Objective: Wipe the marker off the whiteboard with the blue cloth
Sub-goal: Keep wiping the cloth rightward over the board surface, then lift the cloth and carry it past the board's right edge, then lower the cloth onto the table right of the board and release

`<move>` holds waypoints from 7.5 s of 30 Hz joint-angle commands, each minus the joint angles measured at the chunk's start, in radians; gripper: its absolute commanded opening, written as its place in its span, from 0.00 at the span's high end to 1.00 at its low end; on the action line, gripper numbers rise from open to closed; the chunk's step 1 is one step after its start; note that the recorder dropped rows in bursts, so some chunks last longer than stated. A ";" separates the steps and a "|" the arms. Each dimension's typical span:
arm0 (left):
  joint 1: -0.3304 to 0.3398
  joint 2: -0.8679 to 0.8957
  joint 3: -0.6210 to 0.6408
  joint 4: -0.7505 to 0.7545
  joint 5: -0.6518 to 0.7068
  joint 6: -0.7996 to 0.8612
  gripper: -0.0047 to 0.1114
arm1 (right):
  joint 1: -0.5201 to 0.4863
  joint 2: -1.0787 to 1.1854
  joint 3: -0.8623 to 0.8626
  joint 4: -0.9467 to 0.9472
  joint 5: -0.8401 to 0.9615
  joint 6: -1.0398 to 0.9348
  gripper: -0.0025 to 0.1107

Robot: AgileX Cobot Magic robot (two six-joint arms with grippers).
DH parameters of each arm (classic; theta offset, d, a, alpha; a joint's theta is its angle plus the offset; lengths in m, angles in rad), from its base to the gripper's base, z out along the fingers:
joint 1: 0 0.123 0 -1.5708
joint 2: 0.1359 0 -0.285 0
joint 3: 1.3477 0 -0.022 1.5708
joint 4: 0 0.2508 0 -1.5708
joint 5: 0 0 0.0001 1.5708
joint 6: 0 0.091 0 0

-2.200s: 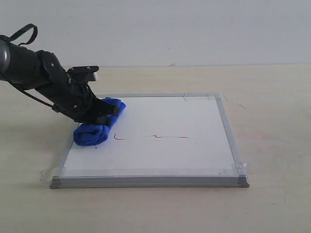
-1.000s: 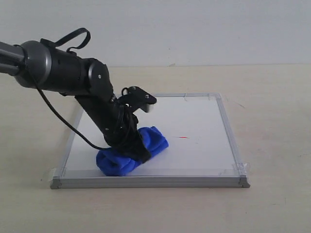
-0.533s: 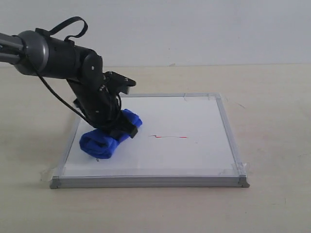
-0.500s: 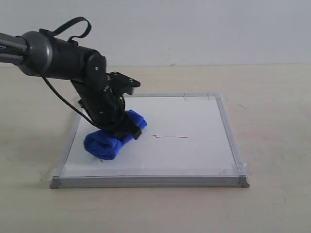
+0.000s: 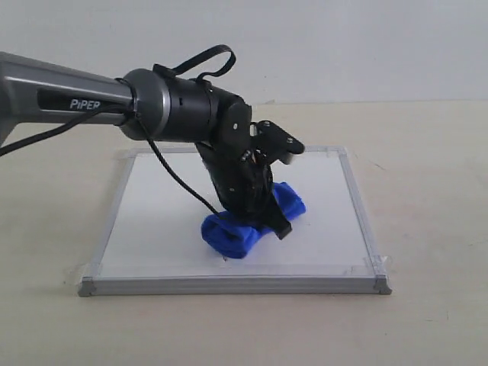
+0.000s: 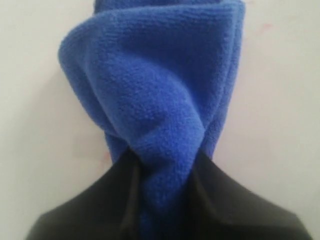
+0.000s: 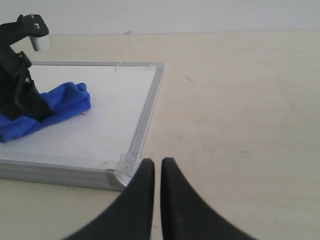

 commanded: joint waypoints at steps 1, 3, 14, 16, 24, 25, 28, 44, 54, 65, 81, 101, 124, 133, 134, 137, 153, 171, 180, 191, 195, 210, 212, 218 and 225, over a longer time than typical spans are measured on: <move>0.110 0.068 -0.076 0.152 0.163 -0.180 0.92 | 0.002 -0.001 -0.001 -0.004 -0.010 0.001 0.97; 0.133 0.071 -0.082 0.140 0.185 -0.195 0.92 | 0.002 -0.001 -0.001 -0.004 -0.010 0.001 0.97; -0.087 0.066 -0.089 -0.035 0.101 0.026 0.92 | 0.002 -0.001 -0.001 -0.004 -0.010 0.001 0.97; -0.132 0.066 -0.099 -0.019 0.104 0.098 0.92 | 0.002 -0.001 -0.001 -0.004 -0.010 0.001 0.97; -0.051 0.066 -0.187 0.122 0.107 -0.096 0.92 | 0.002 -0.001 -0.001 -0.004 -0.010 0.001 0.97; -0.025 0.066 -0.187 0.117 0.115 -0.115 0.92 | 0.002 -0.001 -0.001 -0.004 -0.010 0.001 0.97; 0.066 0.067 -0.187 0.090 0.160 -0.195 0.92 | 0.002 -0.001 -0.001 -0.004 -0.012 0.001 0.97; -0.114 0.090 -0.183 -0.140 0.188 0.057 0.92 | 0.002 -0.001 -0.001 -0.004 -0.012 0.001 0.97; -0.017 0.146 -0.318 -0.033 0.238 -0.097 0.92 | 0.002 -0.001 -0.001 -0.004 -0.012 0.001 0.97; 0.038 0.187 -0.322 -0.139 0.317 -0.119 0.92 | 0.002 -0.001 -0.001 -0.004 -0.012 0.001 0.97; 0.051 0.189 -0.360 0.049 0.390 -0.214 0.92 | 0.002 -0.001 -0.001 -0.004 -0.010 0.001 0.97; -0.052 0.330 -0.593 -0.003 0.444 -0.095 0.92 | 0.002 -0.001 -0.001 -0.004 -0.010 0.001 0.97; -0.170 0.344 -0.736 -0.075 0.490 -0.189 0.92 | 0.002 -0.001 -0.001 -0.004 -0.010 0.001 0.97; -0.116 0.344 -0.847 -0.195 0.408 -0.489 0.92 | 0.002 -0.001 -0.001 -0.004 -0.010 0.001 0.97; -0.116 0.344 -0.856 -0.195 0.394 -0.507 0.92 | 0.002 -0.001 -0.001 -0.004 -0.010 0.001 0.97; -0.116 0.344 -0.876 -0.229 0.340 -0.550 0.92 | 0.002 -0.001 -0.001 -0.004 -0.010 0.001 0.97; -0.116 0.377 -0.876 -0.273 0.068 -0.787 0.92 | 0.002 -0.001 -0.001 -0.004 -0.010 0.001 0.97; -0.142 0.464 -0.876 -0.307 -0.077 -0.807 0.92 | 0.002 -0.001 -0.001 -0.004 -0.010 0.001 0.97; -0.149 0.491 -0.876 -0.289 -0.106 -0.860 0.92 | 0.002 -0.001 -0.001 -0.004 -0.010 0.001 0.97; -0.173 0.491 -0.876 -0.121 -0.098 -0.965 0.92 | 0.002 -0.001 -0.001 -0.004 -0.010 0.001 0.97; -0.173 0.491 -0.876 -0.109 -0.059 -0.965 0.92 | 0.002 -0.001 -0.001 -0.004 -0.010 0.001 0.97; -0.176 0.501 -0.876 -0.107 -0.058 -1.009 0.92 | 0.002 -0.001 -0.001 -0.004 -0.010 0.001 0.97; -0.176 0.501 -0.876 -0.107 -0.053 -1.009 0.92 | 0.002 -0.001 -0.001 -0.004 -0.010 0.001 0.97; -0.176 0.501 -0.876 -0.107 -0.031 -0.988 0.78 | 0.002 -0.001 -0.001 -0.004 -0.010 0.001 0.97; -0.176 0.501 -0.876 -0.107 0.018 -0.975 0.30 | 0.002 -0.001 -0.001 -0.004 -0.010 0.001 0.97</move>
